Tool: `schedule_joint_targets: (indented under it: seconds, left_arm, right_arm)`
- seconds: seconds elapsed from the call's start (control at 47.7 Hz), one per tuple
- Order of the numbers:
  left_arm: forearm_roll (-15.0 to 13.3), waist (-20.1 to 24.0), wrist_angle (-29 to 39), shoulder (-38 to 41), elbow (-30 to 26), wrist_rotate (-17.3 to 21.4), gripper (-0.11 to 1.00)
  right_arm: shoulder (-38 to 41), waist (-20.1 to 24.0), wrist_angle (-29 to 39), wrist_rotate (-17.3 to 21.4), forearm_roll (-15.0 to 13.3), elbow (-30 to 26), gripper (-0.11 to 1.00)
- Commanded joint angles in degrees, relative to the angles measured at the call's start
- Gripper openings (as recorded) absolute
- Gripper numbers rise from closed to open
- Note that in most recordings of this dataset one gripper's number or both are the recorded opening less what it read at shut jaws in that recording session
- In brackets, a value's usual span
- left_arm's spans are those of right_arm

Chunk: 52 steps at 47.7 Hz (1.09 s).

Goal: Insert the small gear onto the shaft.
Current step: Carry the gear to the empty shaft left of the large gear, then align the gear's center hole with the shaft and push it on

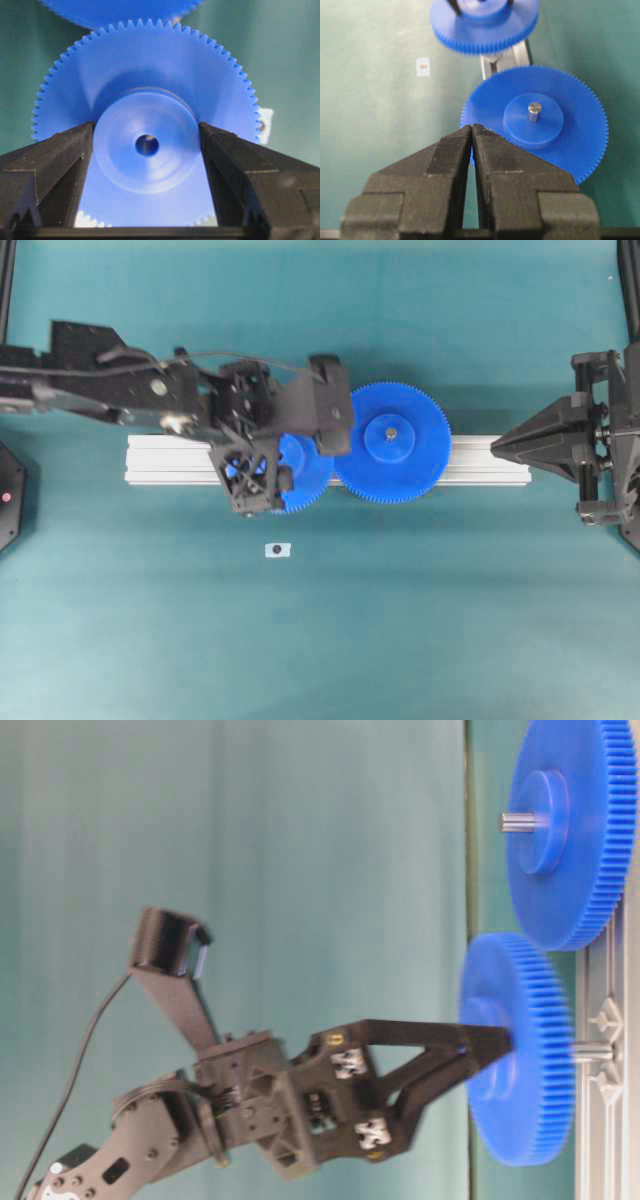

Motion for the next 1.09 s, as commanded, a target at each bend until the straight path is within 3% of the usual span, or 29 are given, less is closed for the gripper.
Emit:
schedule_joint_targets:
  seconds: [0.0,0.252,0.545,1.069]
  left_arm:
    - [0.26,-0.62,-0.26,0.35,-0.53,-0.26,0.72]
    - [0.09,-0.09,0.79,0.62,-0.26,0.18,0.72]
    - [0.09,1.05,8.17,-2.11,0.18,0.53,0.72]
    - [0.26,1.23,8.09,-2.20,3.08,0.62,0.72]
  right_arm:
    - [0.18,-0.18,-0.62,0.44,0.00,-0.53,0.14]
    - [0.09,-0.88,-0.62,0.44,0.09,-0.53,0.14]
    - [0.09,-1.14,-0.79,0.44,0.00,-0.44,0.14]
    - [0.09,-1.32,-1.93,0.44,0.26,-0.09,0.14]
